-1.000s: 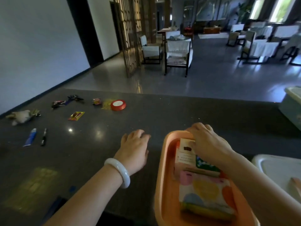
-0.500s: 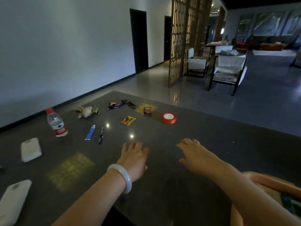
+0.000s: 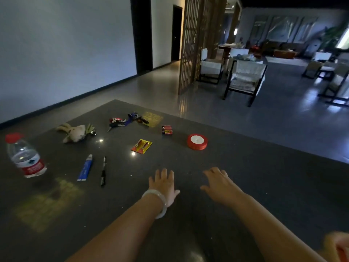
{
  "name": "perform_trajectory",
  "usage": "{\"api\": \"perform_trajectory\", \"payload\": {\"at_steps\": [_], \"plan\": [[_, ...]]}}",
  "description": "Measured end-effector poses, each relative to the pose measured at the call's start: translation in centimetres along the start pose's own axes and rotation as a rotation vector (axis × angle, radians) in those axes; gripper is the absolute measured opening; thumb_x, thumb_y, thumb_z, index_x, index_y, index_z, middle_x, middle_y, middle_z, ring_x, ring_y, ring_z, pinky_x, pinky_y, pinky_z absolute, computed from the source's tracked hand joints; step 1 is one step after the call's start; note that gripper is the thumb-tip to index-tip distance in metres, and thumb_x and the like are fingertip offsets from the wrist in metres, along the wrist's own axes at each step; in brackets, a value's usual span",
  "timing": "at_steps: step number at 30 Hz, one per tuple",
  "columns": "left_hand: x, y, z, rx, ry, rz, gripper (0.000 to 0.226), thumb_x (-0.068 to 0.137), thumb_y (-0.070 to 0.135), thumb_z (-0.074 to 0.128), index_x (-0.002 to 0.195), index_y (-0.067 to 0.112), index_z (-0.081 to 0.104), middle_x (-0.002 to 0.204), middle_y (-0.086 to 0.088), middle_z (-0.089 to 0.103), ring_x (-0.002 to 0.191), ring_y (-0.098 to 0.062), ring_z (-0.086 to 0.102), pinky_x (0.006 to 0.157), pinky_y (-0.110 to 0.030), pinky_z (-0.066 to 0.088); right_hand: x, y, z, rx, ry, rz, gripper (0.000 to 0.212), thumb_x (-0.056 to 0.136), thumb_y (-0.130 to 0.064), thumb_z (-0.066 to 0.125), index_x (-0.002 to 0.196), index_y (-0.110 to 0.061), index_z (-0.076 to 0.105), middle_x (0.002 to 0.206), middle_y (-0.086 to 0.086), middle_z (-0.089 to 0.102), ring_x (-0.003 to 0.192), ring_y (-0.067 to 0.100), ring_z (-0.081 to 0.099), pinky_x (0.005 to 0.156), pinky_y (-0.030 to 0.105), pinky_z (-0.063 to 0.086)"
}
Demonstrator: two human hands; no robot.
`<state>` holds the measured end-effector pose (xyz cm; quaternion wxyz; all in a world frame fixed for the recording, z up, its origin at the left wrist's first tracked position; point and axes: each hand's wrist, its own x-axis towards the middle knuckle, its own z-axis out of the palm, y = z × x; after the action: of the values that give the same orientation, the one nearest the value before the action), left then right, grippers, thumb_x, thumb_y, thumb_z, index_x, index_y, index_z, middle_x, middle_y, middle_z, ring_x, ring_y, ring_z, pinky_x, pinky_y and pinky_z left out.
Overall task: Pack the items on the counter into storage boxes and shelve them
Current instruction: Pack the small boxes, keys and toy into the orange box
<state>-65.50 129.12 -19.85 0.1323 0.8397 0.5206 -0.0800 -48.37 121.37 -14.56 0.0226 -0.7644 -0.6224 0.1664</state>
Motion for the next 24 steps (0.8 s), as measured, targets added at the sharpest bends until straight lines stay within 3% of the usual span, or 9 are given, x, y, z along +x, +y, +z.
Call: {"api": "perform_trajectory", "payload": {"at_steps": [4,8,15,21,24], "plan": [[3.9,0.5,2.6,-0.015,-0.079,-0.055,0.076,0.097,0.06,0.028,0.154,0.025,-0.008,0.161,-0.008,-0.015,0.146,-0.036,-0.015,0.117,-0.058,0.001,3.2,1.0,2.3,0.116,0.03,0.108,0.066,0.093,-0.039,0.057,0.148,-0.02,0.027,0.15,0.003,0.029,0.136,0.024,0.031,0.107,0.04,0.037],[5.4,0.5,5.1,-0.019,-0.039,-0.061,0.078,0.092,0.068,0.014,0.149,0.028,-0.02,0.156,-0.009,-0.03,0.141,-0.038,-0.027,0.112,-0.061,-0.012,7.9,2.1,2.8,0.198,0.094,0.207,0.075,0.091,-0.041,0.061,0.15,-0.017,0.022,0.153,0.007,0.026,0.139,0.029,0.028,0.109,0.042,0.034],[6.5,0.2,6.0,-0.013,-0.055,-0.073,0.078,0.091,0.069,0.013,0.145,0.03,-0.028,0.152,-0.007,-0.037,0.139,-0.037,-0.033,0.111,-0.062,-0.014,19.2,3.1,0.4,0.3,0.269,0.224,0.092,0.078,-0.042,0.076,0.148,-0.012,0.025,0.149,0.011,0.03,0.137,0.033,0.026,0.109,0.044,0.03],[6.5,0.1,6.0,-0.007,-0.069,-0.068,0.077,0.092,0.069,0.014,0.144,0.031,-0.029,0.151,-0.005,-0.039,0.138,-0.036,-0.035,0.11,-0.062,-0.016,26.4,3.4,0.6,0.283,0.169,0.243,0.109,0.077,-0.053,0.072,0.154,-0.018,0.004,0.161,0.008,0.006,0.147,0.033,0.004,0.119,0.045,0.012],[6.3,0.1,5.9,-0.001,-0.082,-0.066,0.077,0.092,0.068,0.013,0.144,0.031,-0.029,0.15,-0.005,-0.041,0.138,-0.036,-0.035,0.11,-0.061,-0.015,26.8,4.0,1.6,0.253,0.205,0.246,0.102,0.079,-0.054,0.07,0.153,-0.016,0.012,0.158,0.008,0.02,0.144,0.033,0.015,0.116,0.045,0.022]]}}
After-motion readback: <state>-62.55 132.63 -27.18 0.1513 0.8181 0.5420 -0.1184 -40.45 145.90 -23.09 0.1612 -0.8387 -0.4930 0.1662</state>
